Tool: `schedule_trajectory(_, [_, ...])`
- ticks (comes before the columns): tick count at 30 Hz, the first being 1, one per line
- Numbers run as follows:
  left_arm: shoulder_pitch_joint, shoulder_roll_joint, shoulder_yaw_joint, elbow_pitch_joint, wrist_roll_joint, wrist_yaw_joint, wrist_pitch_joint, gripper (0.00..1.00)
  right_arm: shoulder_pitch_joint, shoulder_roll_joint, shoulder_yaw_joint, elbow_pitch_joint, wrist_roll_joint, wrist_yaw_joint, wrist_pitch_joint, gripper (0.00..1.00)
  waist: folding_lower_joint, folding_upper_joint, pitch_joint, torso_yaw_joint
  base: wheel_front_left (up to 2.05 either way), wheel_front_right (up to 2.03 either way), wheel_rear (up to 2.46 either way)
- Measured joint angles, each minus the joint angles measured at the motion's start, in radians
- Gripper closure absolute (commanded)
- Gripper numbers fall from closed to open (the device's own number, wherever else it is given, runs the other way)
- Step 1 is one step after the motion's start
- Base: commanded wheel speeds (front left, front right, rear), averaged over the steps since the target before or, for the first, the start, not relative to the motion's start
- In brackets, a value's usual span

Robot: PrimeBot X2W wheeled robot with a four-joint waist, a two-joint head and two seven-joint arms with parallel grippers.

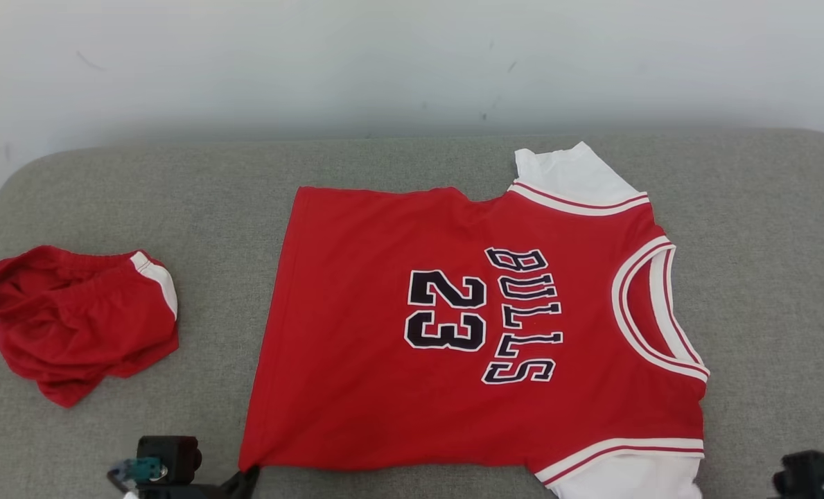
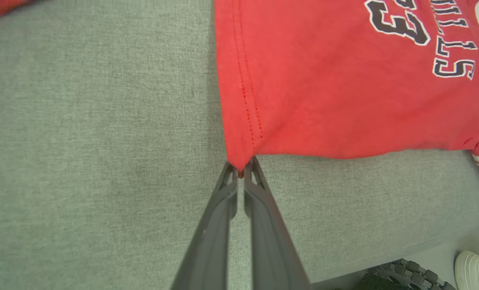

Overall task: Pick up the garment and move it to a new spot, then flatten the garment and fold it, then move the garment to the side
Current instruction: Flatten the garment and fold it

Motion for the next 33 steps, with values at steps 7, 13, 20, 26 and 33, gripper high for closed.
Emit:
schedule_trajectory(7, [0.015,0.018,0.015,-0.1,-0.002,0.0,-0.001,1.0,-0.051,-0.001,-0.093,-0.137,0.081,0.017,-0.051,1.0,0.0,0.0,0.012,0.0,0.0,0.0,0.0])
schedule_trajectory(13, [-0.049,0.002,0.004,-0.113,-0.001,-0.001,0.021,1.0,-0.163,-0.001,-0.128,-0.172,0.11,0.018,-0.076,1.0,0.0,0.0001,0.036,0.004,0.0,0.0,0.0])
schedule_trajectory(20, [-0.148,-0.005,0.0,-0.102,0.013,0.006,0.039,1.0,-0.234,-0.002,-0.114,-0.155,0.112,0.014,-0.081,1.0,0.0001,0.0001,0.062,0.017,0.0,0.0,0.0])
schedule_trajectory(26, [-0.219,-0.008,0.015,-0.072,0.024,0.021,0.05,1.0,-0.303,-0.007,-0.107,-0.114,0.111,0.006,-0.075,1.0,0.0001,0.0001,0.079,0.025,0.0,0.0,0.0])
schedule_trajectory(33, [-0.302,-0.032,0.015,-0.024,0.024,0.027,0.06,1.0,-0.377,-0.025,-0.086,-0.03,0.121,0.006,-0.04,1.0,0.0001,0.0001,0.102,0.02,0.0,0.0,0.0])
